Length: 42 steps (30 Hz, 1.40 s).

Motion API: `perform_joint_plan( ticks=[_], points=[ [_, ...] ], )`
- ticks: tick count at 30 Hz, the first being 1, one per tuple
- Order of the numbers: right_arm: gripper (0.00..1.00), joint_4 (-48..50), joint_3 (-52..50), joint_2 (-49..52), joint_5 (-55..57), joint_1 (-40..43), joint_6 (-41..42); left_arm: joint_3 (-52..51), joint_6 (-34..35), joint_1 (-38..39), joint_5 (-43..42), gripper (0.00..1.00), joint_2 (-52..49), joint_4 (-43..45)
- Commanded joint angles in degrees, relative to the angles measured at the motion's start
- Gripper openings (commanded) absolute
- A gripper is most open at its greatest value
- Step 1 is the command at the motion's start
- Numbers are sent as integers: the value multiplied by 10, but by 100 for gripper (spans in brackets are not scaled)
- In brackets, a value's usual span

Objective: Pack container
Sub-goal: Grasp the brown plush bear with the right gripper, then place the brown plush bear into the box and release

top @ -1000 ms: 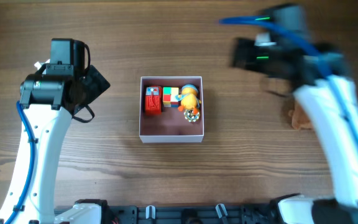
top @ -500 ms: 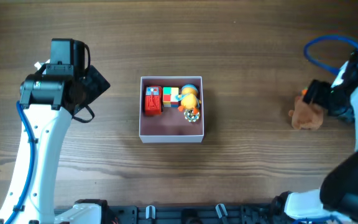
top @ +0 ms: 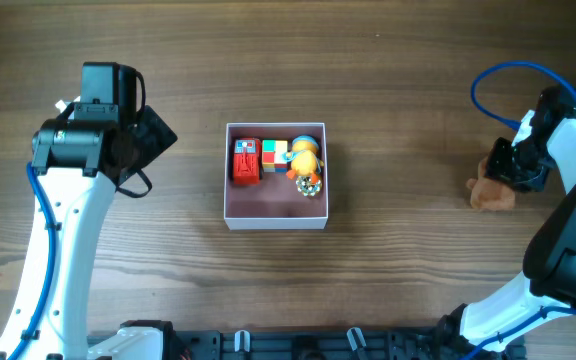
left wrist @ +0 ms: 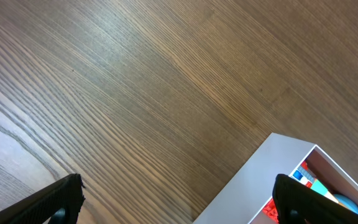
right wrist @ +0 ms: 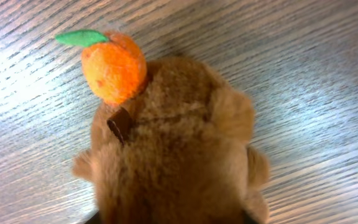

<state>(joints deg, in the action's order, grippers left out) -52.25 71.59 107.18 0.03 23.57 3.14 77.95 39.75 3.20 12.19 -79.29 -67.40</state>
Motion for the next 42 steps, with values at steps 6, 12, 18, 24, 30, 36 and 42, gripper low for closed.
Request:
perform_joint_plan(
  ticks=[6,12,18,24,30,36,42],
  points=[
    [9,-29,8,-21,-62,-9,0,-5,-3,-3,9,98,-3,-4],
    [7,-63,86,-196,-76,-176,-16,-5,-3,-3,9,99,-3,-3],
    [4,-13,106,-258,-75,-471,-23,-5,-3,-3,9,99,-3,-4],
    [4,10,106,-175,-29,-590,-295,-5,-3,-3,9,98,-3,-6],
    [4,32,106,-90,-83,-637,-331,-5,-3,-3,9,99,-3,-6],
    [4,43,104,-44,-83,-687,-326,-5,-3,-3,9,99,-3,-6],
    [40,42,104,-23,-83,-687,-295,-5,-3,-3,9,99,-3,-6]
  ],
)
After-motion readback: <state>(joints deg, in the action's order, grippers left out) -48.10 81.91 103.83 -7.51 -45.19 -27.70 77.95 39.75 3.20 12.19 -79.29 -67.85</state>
